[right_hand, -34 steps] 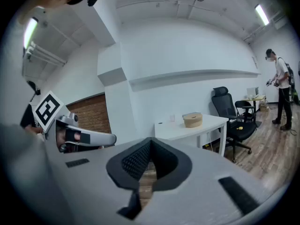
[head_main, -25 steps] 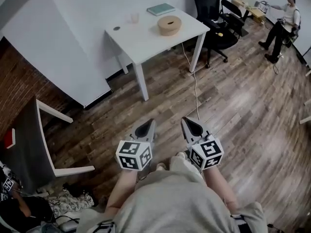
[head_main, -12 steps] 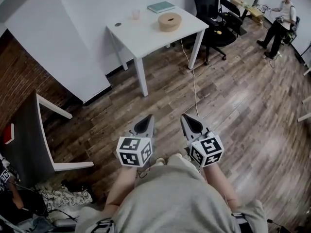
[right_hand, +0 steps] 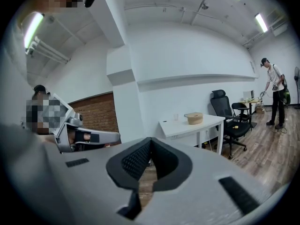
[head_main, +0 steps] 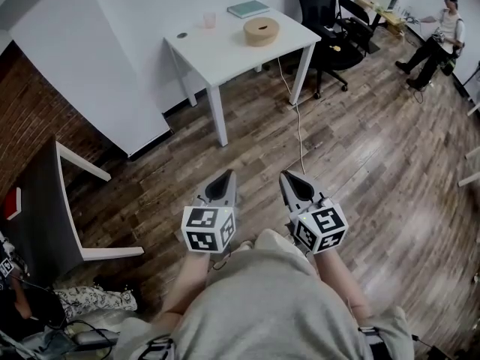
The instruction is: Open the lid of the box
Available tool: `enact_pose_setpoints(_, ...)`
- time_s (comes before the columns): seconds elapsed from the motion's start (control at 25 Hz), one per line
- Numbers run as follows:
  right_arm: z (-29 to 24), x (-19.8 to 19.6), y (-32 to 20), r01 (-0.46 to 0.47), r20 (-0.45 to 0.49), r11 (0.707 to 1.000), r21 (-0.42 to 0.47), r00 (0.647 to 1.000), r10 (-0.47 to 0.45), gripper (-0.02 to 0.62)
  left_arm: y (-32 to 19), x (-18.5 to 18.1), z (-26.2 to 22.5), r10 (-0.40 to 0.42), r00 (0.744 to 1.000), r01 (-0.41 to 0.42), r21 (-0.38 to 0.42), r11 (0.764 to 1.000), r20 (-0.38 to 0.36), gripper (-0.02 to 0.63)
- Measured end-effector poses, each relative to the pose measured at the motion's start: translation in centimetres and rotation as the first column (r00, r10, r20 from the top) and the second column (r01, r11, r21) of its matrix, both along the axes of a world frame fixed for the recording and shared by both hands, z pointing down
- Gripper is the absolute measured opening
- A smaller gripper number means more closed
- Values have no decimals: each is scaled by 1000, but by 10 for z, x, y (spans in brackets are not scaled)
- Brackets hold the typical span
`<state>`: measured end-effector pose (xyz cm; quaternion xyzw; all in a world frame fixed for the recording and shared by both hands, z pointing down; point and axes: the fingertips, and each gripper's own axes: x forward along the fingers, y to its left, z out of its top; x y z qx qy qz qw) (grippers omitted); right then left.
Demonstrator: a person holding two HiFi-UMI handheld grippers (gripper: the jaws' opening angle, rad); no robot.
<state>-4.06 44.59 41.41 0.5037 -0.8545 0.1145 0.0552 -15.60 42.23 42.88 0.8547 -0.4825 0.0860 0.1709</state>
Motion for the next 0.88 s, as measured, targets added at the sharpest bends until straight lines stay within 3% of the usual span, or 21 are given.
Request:
enact_pose_setpoints(0.28, 1, 3, 2, -23, -5, 1000, -5, 1000, 23, 20, -1, 6, 1, 44, 999, -44, 5, 999, 1, 14)
enact_pose_setpoints(0.6, 11, 17, -10, -49, -7, 998, -35, 999, 48, 62, -13, 23, 6, 95, 995, -95, -1, 995, -1, 114)
enact_pose_setpoints(0.88, 19, 29, -47, -46, 6, 998, -43, 999, 46, 108, -47, 28, 10, 69, 998, -69, -4, 998, -4, 143)
